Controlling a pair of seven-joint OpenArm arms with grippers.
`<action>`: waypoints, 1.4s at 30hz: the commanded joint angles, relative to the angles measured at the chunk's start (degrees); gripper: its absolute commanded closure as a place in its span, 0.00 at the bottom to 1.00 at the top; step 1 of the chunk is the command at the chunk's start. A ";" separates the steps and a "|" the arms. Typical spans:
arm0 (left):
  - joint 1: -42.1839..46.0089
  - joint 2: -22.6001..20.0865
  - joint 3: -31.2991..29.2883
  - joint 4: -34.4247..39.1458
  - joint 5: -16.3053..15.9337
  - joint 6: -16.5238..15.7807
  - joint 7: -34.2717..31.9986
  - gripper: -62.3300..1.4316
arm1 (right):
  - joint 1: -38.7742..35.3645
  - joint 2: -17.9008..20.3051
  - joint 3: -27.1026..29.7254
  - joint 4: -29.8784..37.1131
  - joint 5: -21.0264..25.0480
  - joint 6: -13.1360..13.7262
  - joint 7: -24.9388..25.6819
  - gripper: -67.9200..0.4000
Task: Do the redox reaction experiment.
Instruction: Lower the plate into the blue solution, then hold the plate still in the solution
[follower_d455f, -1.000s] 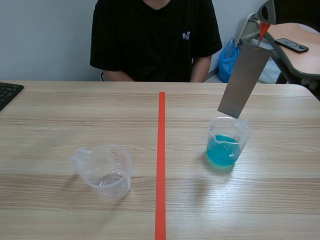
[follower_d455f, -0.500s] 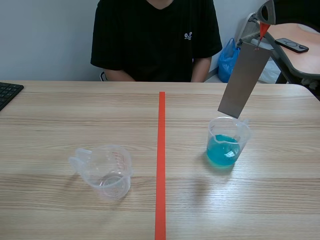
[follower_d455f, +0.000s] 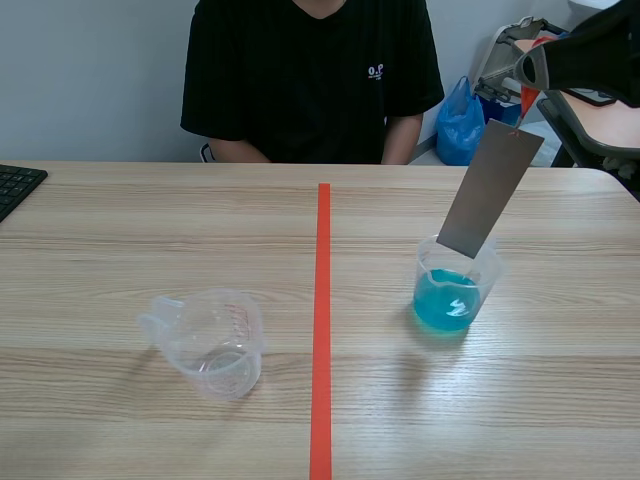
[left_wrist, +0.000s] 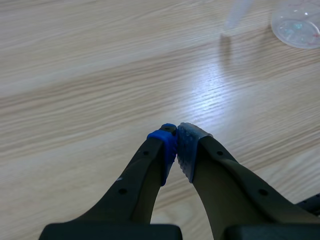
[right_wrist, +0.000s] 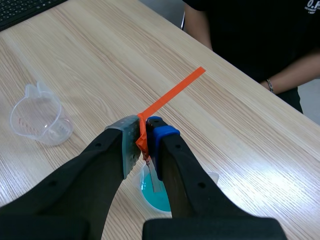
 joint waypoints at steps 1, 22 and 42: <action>0.59 0.66 -0.85 1.53 1.01 -0.09 -1.27 0.93 | 0.70 0.74 0.48 -0.72 0.26 0.26 1.03 0.98; 4.44 7.98 -2.27 8.31 5.97 -0.09 -1.36 0.93 | 0.74 -4.35 -3.10 -11.52 -9.38 5.60 5.29 0.98; 4.44 7.98 -2.27 8.28 5.92 -0.09 -1.36 0.93 | 1.36 -8.44 -7.02 -20.57 -19.10 5.60 11.19 0.98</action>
